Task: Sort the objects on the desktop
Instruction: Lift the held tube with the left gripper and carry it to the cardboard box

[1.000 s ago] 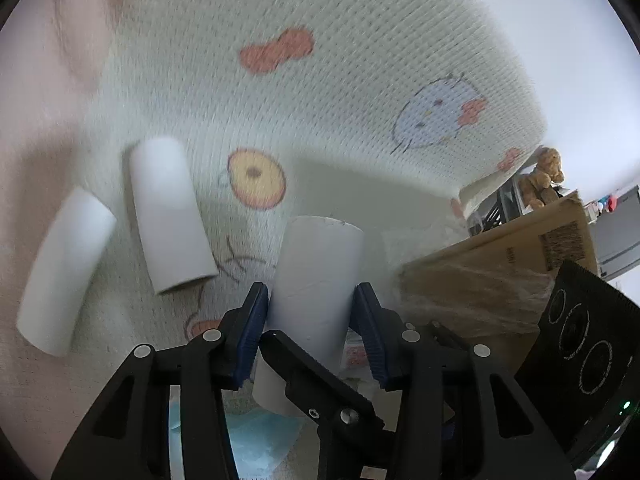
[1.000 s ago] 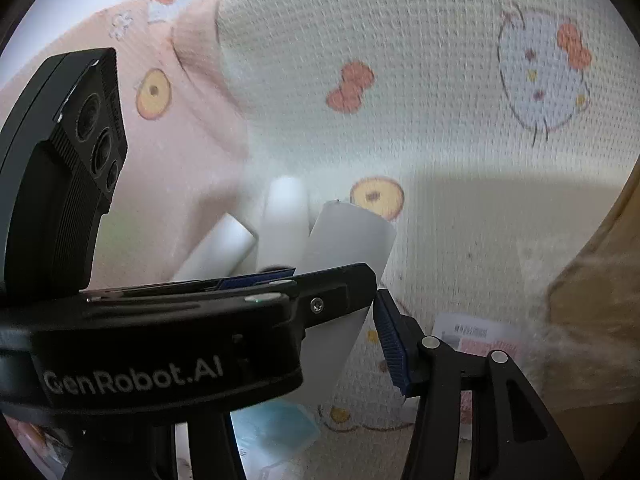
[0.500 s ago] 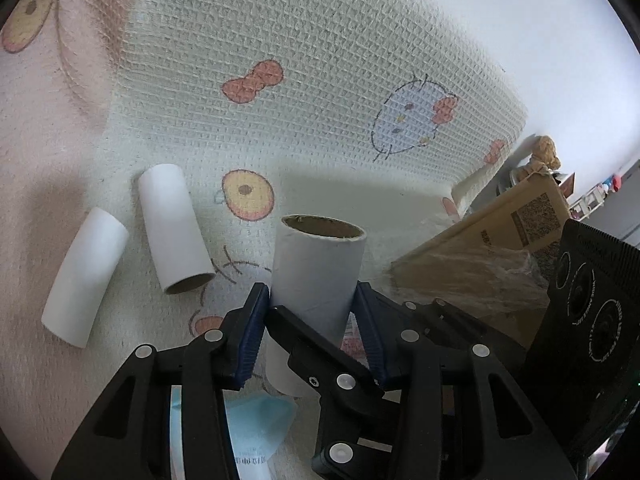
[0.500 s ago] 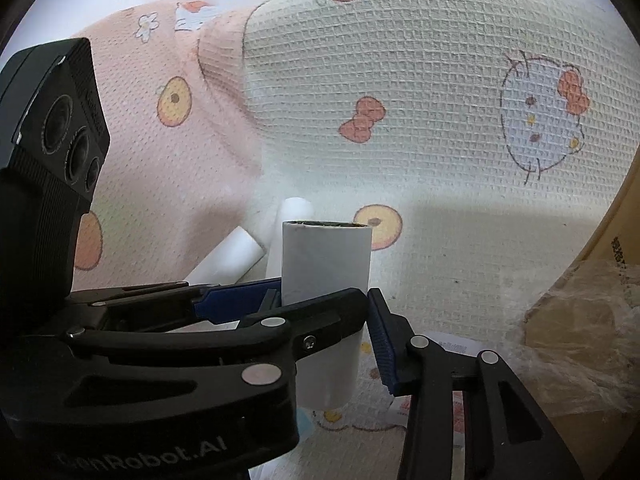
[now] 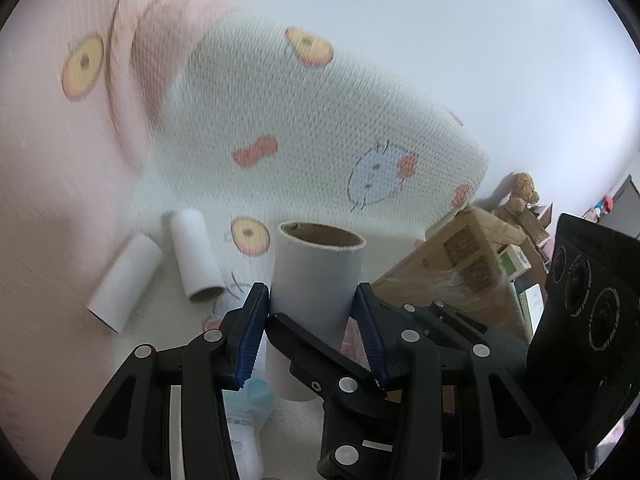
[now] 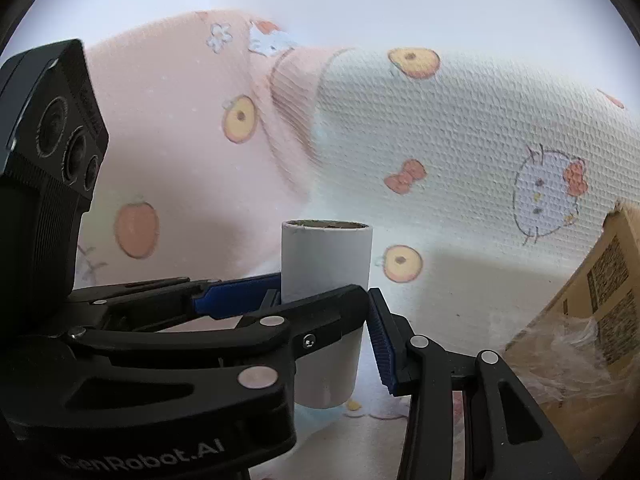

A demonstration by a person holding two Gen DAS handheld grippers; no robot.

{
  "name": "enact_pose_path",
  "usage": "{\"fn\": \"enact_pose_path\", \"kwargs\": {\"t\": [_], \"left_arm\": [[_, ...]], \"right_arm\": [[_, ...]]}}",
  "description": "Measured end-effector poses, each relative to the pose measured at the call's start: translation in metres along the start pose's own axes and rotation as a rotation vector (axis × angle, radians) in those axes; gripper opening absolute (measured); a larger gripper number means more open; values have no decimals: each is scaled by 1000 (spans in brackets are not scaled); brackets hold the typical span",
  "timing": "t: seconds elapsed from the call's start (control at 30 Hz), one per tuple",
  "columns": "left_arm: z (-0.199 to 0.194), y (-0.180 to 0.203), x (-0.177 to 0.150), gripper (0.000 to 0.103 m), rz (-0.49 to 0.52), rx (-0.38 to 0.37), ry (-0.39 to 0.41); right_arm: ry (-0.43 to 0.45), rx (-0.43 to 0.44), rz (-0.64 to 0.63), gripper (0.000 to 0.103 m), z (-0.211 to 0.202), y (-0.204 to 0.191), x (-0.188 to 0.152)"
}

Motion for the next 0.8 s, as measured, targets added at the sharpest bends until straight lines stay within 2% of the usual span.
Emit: {"fn": "enact_pose_path", "kwargs": {"t": [0.1, 0.2, 0.43, 0.8], "left_arm": [[-14, 4, 9, 47, 16, 39, 41], [-22, 9, 12, 47, 28, 45, 42], [-35, 32, 19, 47, 59, 34, 55], [-40, 89, 48, 47, 98, -51, 54]], "right_arm": [[-2, 54, 13, 40, -12, -5, 4], [-1, 89, 30, 40, -22, -8, 9], [12, 64, 29, 40, -46, -3, 20], [42, -9, 75, 40, -94, 32, 32]]}}
Point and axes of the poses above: each gripper's, at about its wrist camera, not at the fingertips, and z roughly the way its jaws point, y to its right, x to its top, the point moved 9 cm from there along z, roughly the way its jaws point, and after that the axes turned 12 degrees about -y, right-handed, at the moved point
